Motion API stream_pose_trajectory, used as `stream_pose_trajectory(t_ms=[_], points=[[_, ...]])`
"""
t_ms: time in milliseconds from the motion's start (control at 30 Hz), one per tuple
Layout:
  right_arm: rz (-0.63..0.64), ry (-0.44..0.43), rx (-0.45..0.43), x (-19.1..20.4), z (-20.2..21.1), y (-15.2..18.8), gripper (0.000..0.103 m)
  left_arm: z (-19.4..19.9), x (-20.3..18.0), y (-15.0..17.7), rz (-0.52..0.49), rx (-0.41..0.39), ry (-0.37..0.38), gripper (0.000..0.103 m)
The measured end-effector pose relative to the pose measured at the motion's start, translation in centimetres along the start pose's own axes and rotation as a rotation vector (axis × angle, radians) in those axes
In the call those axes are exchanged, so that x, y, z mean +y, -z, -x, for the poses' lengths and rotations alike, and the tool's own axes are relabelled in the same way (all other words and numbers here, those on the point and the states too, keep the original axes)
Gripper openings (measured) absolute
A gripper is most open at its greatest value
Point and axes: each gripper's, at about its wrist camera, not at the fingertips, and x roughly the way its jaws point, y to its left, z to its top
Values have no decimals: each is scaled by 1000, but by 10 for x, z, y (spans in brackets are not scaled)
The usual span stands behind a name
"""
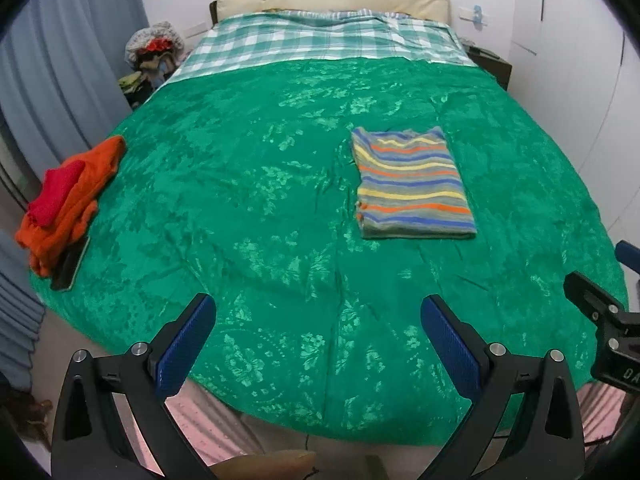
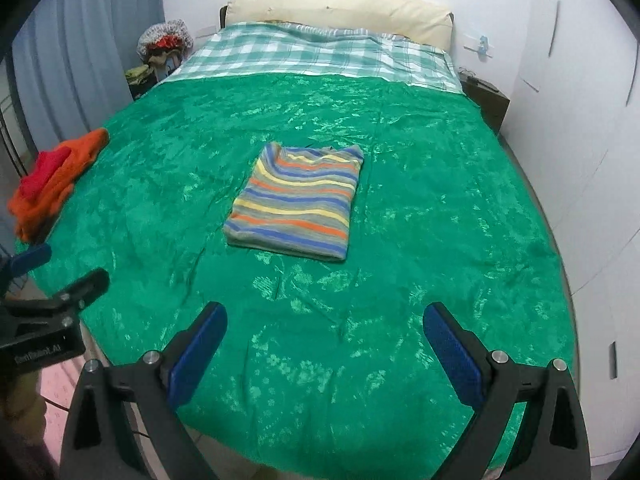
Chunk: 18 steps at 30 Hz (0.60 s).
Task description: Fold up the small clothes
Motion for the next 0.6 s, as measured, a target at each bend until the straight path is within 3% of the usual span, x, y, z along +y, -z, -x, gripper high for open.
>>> stream_pose_trajectory(t_ms=[233, 600], points=[[-8, 34, 9, 3, 9, -4, 98, 2, -4, -4, -7, 4, 5, 103], [7, 5, 22, 6, 11, -2, 98, 4, -2, -5, -11, -8, 3, 103]])
